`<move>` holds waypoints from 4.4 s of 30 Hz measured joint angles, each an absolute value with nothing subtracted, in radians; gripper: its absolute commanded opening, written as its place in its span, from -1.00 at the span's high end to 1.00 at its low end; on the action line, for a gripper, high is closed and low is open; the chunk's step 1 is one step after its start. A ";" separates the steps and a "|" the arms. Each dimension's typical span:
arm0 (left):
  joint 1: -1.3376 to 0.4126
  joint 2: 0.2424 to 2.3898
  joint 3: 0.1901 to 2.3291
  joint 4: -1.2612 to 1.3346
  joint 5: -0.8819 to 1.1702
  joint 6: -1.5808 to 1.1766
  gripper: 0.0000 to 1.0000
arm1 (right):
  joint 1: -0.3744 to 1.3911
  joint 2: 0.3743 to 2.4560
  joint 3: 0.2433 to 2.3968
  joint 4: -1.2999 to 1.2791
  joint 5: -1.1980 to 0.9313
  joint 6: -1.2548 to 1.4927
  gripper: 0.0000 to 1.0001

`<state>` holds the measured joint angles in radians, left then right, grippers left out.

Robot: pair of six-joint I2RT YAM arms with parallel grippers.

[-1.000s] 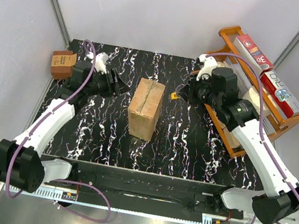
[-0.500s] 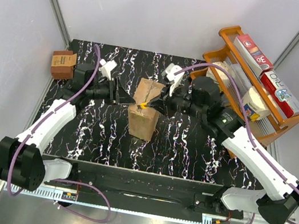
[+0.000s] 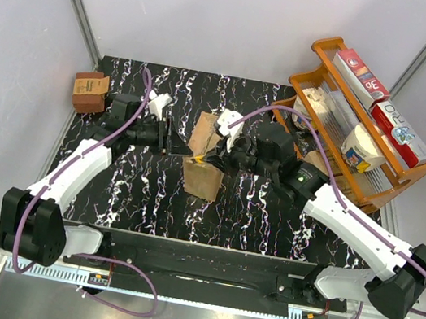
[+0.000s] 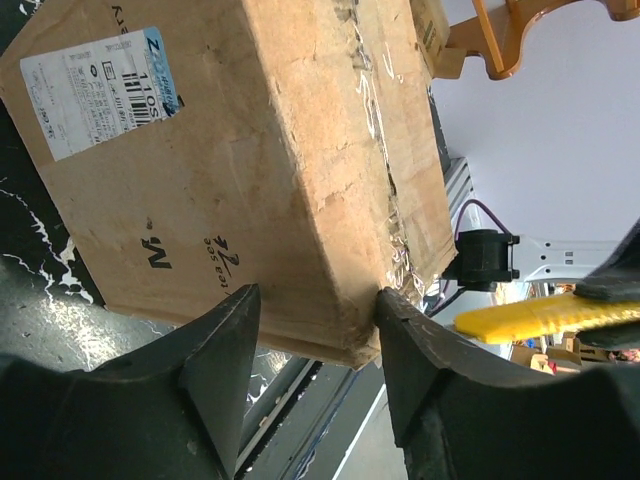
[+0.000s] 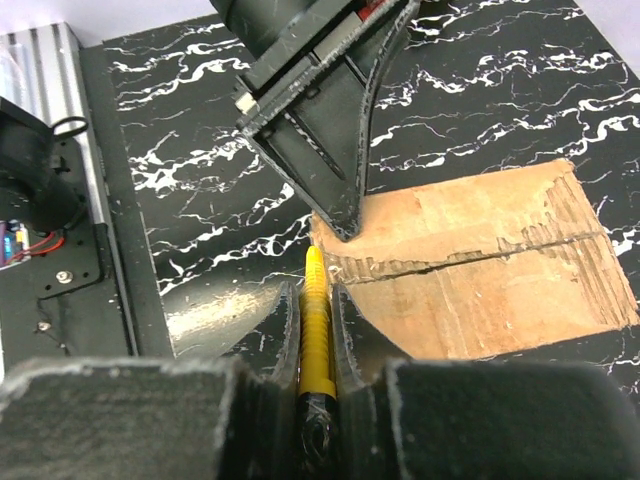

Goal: Unpack the express box

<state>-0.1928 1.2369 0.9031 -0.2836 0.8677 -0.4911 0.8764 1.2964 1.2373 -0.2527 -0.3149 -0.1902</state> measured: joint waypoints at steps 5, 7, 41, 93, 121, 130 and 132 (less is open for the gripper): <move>-0.193 1.248 0.932 -0.328 0.856 -0.440 -0.02 | 0.878 1.296 1.185 -0.190 -0.294 -0.207 1.00; -0.193 1.257 0.944 -0.345 0.855 -0.423 0.00 | 0.881 1.296 1.181 -0.173 -0.290 -0.213 1.00; -0.199 1.269 0.974 -0.394 0.861 -0.365 1.00 | 0.889 1.285 1.151 -0.137 -0.268 -0.233 1.00; -0.267 1.286 1.008 -0.385 0.802 -0.362 1.00 | 0.890 1.188 1.251 -0.376 -0.229 -0.220 1.00; -0.288 1.313 1.046 -0.413 0.777 -0.337 1.00 | 0.890 1.292 1.200 -0.223 -0.210 -0.200 1.00; -0.299 1.313 1.046 -0.401 0.757 -0.344 1.00 | 0.891 1.259 1.173 -0.229 -0.198 -0.215 1.00; -0.303 1.313 1.046 -0.399 0.755 -0.345 1.00 | 0.891 1.242 1.161 -0.230 -0.192 -0.219 1.00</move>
<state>-0.3035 1.3128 1.0458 -0.3992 0.7547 -0.3447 0.8913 1.2423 1.1606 -0.2298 -0.1925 -0.2192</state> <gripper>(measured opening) 0.309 0.151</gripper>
